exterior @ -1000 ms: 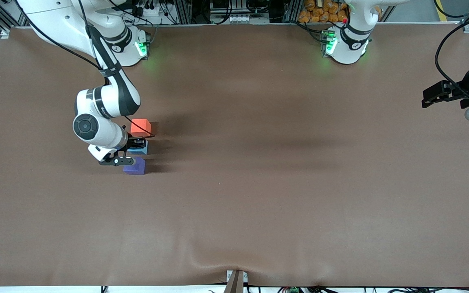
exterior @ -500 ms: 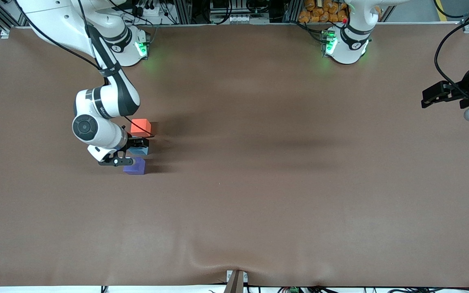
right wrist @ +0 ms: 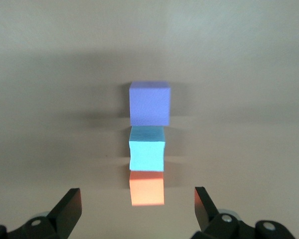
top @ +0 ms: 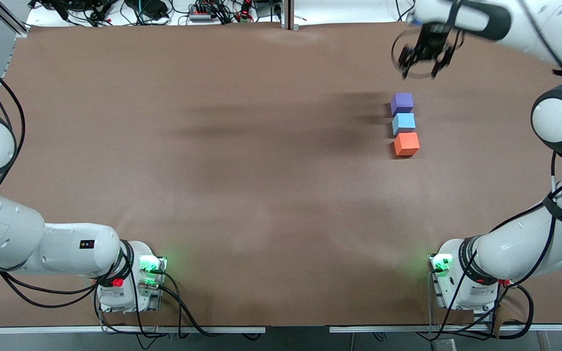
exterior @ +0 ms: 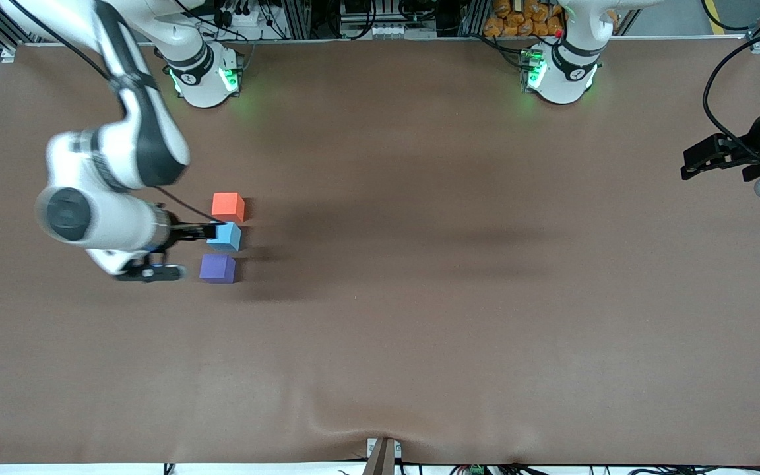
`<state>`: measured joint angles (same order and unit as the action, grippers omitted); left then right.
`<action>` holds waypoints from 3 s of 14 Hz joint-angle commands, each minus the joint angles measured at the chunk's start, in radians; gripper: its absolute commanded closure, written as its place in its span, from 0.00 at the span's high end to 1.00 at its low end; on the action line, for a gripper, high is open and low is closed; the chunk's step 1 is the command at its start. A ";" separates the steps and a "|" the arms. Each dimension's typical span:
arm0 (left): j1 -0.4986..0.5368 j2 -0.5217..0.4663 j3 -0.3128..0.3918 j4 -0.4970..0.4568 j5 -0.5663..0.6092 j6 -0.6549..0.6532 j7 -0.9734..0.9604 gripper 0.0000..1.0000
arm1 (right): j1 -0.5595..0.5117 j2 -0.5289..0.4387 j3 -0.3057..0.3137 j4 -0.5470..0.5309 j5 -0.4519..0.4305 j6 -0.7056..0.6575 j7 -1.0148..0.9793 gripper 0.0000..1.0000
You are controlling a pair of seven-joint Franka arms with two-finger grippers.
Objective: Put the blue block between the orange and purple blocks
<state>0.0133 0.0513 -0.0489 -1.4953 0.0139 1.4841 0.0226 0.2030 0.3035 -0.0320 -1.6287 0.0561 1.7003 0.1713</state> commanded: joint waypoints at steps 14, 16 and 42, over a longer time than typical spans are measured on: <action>0.019 -0.018 -0.091 -0.025 -0.023 0.018 -0.058 1.00 | -0.171 -0.200 0.004 0.359 -0.094 -0.337 -0.029 1.00; 0.022 -0.019 -0.085 -0.020 -0.016 0.016 -0.056 1.00 | -0.195 -0.248 0.004 0.298 -0.093 -0.327 -0.029 1.00; -0.044 -0.008 -0.003 0.003 -0.023 0.008 -0.070 1.00 | -0.192 -0.388 0.009 0.095 -0.102 -0.214 -0.133 1.00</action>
<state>-0.0282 0.0449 -0.0524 -1.4934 0.0034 1.4954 -0.0427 0.0164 -0.0703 -0.0319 -1.5258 -0.0265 1.4838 0.0485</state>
